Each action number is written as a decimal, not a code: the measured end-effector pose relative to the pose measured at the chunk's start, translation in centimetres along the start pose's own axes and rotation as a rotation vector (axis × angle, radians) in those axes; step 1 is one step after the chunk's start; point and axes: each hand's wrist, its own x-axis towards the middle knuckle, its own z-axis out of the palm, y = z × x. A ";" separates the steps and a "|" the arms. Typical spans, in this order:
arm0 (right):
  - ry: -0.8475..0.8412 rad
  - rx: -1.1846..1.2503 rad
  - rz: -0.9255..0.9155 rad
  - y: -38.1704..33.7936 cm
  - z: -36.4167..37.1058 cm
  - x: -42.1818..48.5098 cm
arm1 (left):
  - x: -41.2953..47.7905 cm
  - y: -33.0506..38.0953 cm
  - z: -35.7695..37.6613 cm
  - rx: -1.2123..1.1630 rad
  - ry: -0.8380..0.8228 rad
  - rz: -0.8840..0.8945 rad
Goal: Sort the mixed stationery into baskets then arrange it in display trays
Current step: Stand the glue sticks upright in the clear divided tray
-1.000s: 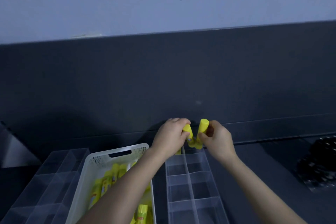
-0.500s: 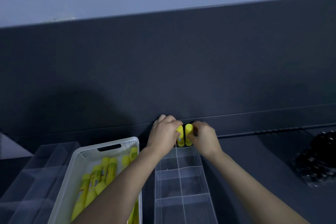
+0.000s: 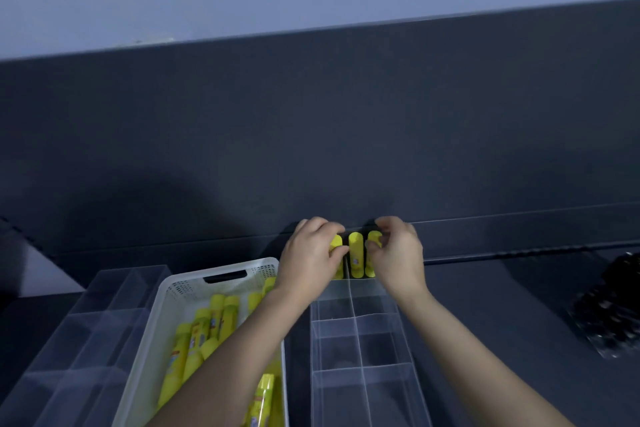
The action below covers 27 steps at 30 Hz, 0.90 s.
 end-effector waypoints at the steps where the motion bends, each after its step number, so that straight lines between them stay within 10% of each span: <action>1: -0.009 0.017 -0.017 -0.8 0.1 -0.5 | -0.4 -0.3 -0.7 -0.010 0.006 -0.008; 27: -0.883 -0.358 -0.241 -9.5 12.6 -13.3 | -12.0 -13.8 -11.0 0.158 -0.377 -0.413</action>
